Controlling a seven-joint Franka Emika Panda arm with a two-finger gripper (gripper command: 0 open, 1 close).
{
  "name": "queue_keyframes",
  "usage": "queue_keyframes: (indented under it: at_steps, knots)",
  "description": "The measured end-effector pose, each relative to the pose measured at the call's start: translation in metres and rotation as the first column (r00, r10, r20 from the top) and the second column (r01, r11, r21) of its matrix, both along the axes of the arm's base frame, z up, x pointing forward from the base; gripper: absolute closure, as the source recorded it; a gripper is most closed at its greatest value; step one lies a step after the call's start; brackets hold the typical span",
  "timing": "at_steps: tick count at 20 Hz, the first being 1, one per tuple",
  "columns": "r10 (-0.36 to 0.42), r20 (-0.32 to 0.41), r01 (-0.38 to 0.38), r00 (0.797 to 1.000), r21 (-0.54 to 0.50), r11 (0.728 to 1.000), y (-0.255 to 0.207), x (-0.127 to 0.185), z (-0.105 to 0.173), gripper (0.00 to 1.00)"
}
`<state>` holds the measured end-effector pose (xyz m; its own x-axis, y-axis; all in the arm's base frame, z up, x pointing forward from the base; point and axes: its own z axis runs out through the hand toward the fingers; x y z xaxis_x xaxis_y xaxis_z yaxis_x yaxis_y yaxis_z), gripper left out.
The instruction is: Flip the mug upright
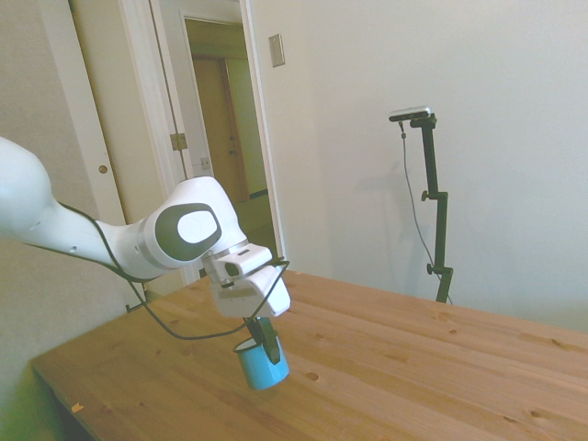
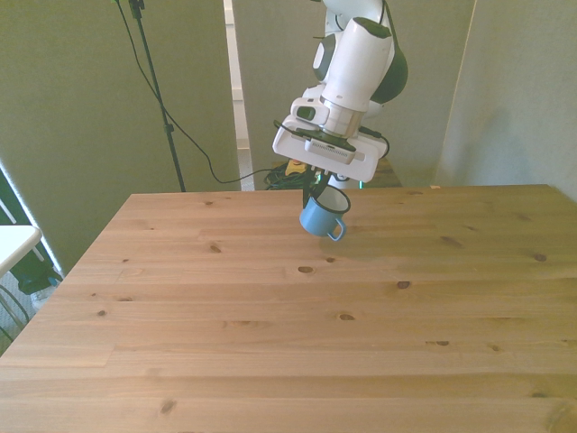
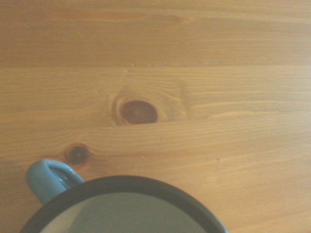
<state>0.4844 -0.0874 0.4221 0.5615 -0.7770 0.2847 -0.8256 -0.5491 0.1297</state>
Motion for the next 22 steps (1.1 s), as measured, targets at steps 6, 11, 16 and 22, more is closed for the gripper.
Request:
queue_keyframes:
  at_steps: [6,11,16,22]
  knots:
    - [0.014,0.041,-0.019,0.999,0.125,0.992,0.016,0.045,-0.010,1.00]
    - [0.062,0.066,-0.074,0.996,0.184,0.980,0.030,0.069,-0.011,1.00]
    - [0.108,0.074,-0.121,0.991,0.215,0.969,0.035,0.078,-0.024,1.00]
    - [0.132,0.045,-0.139,0.990,0.221,0.965,0.037,0.081,-0.042,0.00]
